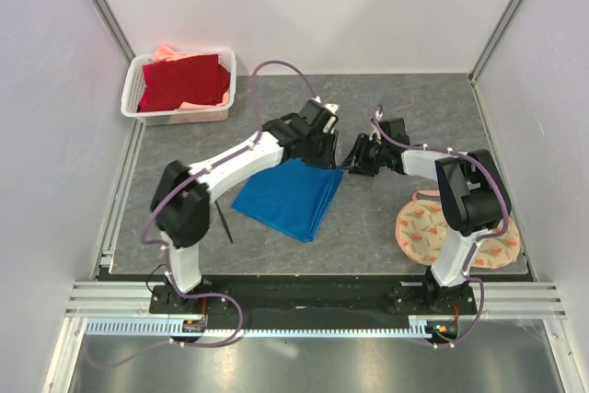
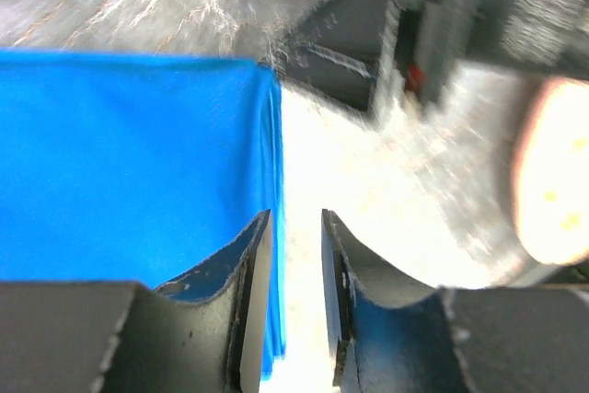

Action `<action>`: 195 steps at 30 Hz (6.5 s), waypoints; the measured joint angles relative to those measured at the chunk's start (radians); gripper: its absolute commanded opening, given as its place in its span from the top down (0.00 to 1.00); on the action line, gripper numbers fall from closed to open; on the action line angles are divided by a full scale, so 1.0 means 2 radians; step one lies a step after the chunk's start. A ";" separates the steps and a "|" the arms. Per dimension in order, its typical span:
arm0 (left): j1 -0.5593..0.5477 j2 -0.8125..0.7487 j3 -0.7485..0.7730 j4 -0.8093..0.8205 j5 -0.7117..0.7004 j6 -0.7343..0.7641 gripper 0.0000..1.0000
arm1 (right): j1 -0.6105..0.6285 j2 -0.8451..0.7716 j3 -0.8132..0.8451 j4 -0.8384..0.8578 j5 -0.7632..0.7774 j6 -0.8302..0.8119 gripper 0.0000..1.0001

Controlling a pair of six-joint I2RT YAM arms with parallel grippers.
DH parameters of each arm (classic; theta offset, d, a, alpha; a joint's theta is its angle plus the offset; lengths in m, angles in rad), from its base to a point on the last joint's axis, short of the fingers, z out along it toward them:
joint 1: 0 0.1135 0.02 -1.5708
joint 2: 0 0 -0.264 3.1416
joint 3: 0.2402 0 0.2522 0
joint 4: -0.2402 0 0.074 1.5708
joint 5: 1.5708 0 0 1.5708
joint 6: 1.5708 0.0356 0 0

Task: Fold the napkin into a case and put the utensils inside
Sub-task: Smooth out the lower triangle-folded napkin at the center of the board, then pick up the lower triangle-folded napkin from the center of the board.

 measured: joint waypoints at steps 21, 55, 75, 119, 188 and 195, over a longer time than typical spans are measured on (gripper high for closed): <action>0.040 -0.173 -0.233 0.028 0.024 -0.023 0.71 | 0.058 -0.060 -0.068 0.035 0.027 0.058 0.33; 0.112 -0.244 -0.295 0.082 0.077 -0.051 0.77 | 0.068 -0.044 0.105 -0.174 0.145 -0.124 0.54; 0.150 -0.146 -0.294 0.126 0.090 -0.098 0.76 | 0.095 -0.099 -0.060 -0.129 0.077 -0.090 0.81; 0.239 -0.332 -0.340 0.098 0.142 -0.098 0.71 | 0.110 -0.146 -0.050 -0.235 0.302 -0.130 0.46; 0.281 -0.228 -0.400 0.153 0.204 -0.175 0.42 | 0.331 -0.122 -0.016 -0.146 0.098 -0.055 1.00; 0.260 -0.149 -0.359 0.173 0.185 -0.186 0.43 | 0.319 -0.155 -0.044 -0.126 0.067 -0.041 1.00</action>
